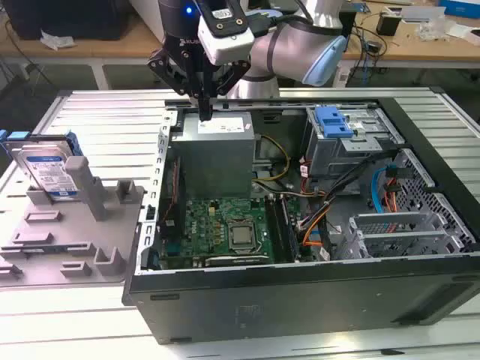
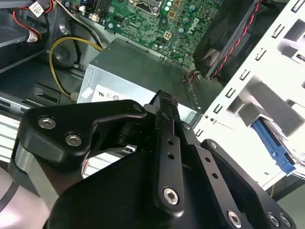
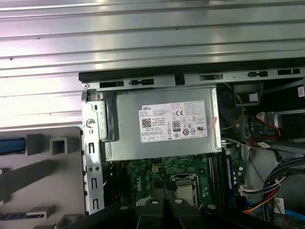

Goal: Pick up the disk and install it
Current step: 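Reach for the disk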

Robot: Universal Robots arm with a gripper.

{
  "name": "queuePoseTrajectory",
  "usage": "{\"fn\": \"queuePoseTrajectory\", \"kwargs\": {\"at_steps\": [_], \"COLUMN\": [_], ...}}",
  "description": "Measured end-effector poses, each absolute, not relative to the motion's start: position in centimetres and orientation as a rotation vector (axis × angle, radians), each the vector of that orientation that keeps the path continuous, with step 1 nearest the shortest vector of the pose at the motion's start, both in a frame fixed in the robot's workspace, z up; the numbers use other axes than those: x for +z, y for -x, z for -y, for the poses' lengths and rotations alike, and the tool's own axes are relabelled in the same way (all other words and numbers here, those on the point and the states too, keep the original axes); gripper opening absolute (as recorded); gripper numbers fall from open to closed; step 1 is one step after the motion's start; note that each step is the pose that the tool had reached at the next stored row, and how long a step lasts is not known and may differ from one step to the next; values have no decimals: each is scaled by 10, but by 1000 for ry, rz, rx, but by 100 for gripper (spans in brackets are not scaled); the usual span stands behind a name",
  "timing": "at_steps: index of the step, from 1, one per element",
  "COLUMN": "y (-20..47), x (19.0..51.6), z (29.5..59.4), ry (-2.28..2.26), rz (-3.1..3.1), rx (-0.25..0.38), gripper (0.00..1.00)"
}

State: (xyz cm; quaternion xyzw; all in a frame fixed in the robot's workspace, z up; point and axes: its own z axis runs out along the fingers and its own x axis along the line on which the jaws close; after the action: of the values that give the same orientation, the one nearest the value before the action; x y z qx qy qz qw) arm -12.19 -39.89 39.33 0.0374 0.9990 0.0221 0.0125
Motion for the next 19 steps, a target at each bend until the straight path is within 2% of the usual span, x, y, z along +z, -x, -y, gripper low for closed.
{"fn": "queuePoseTrajectory", "kwargs": {"at_steps": [19], "y": [137], "x": [393], "z": [398], "ry": [-123], "rz": [-3113], "rx": [69], "gripper": [11]}}
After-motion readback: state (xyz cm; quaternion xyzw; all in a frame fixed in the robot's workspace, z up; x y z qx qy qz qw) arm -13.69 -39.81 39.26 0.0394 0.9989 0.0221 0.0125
